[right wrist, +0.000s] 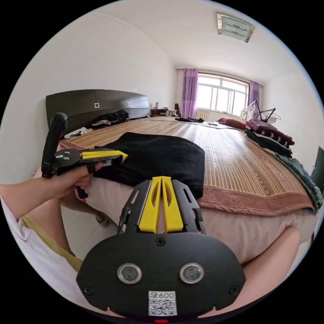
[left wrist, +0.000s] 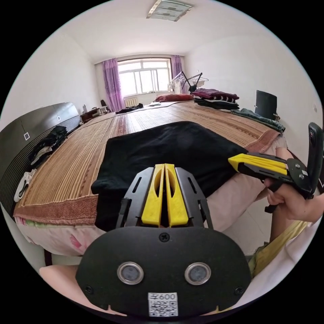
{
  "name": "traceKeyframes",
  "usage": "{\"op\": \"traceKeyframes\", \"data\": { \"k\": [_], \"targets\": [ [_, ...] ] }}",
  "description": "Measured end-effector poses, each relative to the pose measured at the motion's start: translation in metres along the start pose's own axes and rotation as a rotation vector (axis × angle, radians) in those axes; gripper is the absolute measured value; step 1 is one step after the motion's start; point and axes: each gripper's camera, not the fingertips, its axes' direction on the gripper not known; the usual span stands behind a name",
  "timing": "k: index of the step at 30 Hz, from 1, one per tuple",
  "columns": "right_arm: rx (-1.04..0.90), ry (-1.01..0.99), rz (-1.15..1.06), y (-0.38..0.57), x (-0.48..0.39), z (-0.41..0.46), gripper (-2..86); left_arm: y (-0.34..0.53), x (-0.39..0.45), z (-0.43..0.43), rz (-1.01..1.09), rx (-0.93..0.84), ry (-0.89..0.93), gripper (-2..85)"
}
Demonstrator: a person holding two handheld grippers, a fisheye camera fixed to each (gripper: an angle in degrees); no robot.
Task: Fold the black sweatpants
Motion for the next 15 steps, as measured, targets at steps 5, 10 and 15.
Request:
{"op": "traceKeyframes", "data": {
  "k": [5,10,15],
  "targets": [
    [0.060,-0.177,0.006,-0.095,0.020,-0.010,-0.9,-0.009,0.021,-0.021,0.089,0.103,-0.098,0.7],
    [-0.170,-0.233,-0.050,-0.196,0.035,0.078,-0.9,-0.002,0.035,0.020,0.153,0.031,-0.082,0.7],
    [-0.495,-0.426,-0.103,-0.265,0.042,0.175,-0.9,-0.002,-0.001,0.043,0.036,0.016,0.013,0.6]
  ]
}}
